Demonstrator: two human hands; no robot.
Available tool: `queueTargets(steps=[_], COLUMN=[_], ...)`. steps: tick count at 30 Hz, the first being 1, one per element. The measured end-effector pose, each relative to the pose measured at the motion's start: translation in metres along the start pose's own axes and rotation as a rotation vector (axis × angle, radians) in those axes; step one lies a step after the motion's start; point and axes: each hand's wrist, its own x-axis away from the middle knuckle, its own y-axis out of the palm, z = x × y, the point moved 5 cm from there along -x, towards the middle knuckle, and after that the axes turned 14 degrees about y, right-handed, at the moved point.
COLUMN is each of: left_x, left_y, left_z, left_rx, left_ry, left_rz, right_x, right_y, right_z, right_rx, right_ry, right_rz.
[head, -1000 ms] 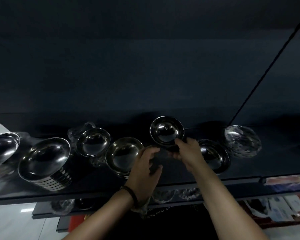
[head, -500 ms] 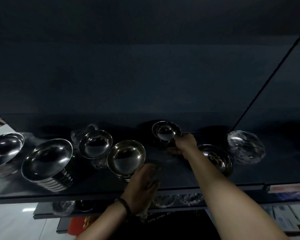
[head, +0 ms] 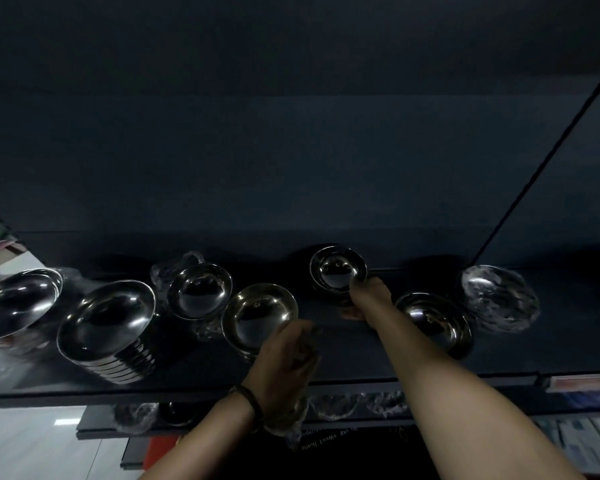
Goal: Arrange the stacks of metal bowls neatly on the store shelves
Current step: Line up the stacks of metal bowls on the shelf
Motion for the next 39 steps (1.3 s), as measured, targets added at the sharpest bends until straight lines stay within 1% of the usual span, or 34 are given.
queueTargets(steps=[5, 7, 11, 13, 15, 17, 18, 21, 23, 25, 29, 33, 39], left_x=[0.005, 0.009, 0.017, 0.020, 0.022, 0.023, 0.024, 0.025, 0.026, 0.026, 0.025, 0.029, 0.028], left_y=[-0.004, -0.001, 0.016, 0.024, 0.032, 0.038, 0.041, 0.049, 0.055, 0.063, 0.078, 0.089, 0.102], left_z=[0.003, 0.003, 0.001, 0.000, -0.002, -0.002, -0.002, -0.004, -0.007, -0.008, -0.005, -0.004, 0.014], left_rx=[-0.008, -0.016, 0.010, 0.008, 0.027, 0.042, 0.037, 0.029, 0.029, 0.044, 0.056, 0.114, 0.127], left_ry=[-0.003, -0.020, -0.061, -0.071, -0.104, -0.141, -0.151, -0.165, -0.184, -0.205, -0.200, -0.208, -0.194], left_rz=[-0.008, -0.005, -0.054, -0.078, -0.084, -0.073, -0.063, -0.036, -0.043, -0.069, -0.175, -0.286, -0.443], right_x=[0.016, 0.023, 0.040, 0.050, 0.052, 0.048, 0.044, -0.014, -0.012, 0.032, 0.049, 0.065, 0.108], right_y=[-0.002, -0.004, -0.008, -0.010, -0.013, -0.013, -0.011, -0.013, -0.024, -0.043, -0.080, -0.117, -0.161], right_z=[0.019, 0.036, 0.066, 0.074, 0.079, 0.084, 0.089, 0.131, 0.143, 0.130, 0.142, 0.164, 0.174], right_rx=[-0.065, -0.059, -0.059, -0.007, 0.064, 0.096, 0.076, -0.016, -0.028, -0.022, -0.112, -0.124, -0.041], right_ry=[0.006, 0.024, 0.039, 0.033, 0.005, -0.027, -0.030, -0.014, -0.030, -0.052, -0.019, 0.002, 0.012], right_rz=[-0.064, -0.063, -0.063, -0.062, -0.022, -0.031, -0.068, -0.161, -0.185, -0.140, -0.074, 0.039, 0.213])
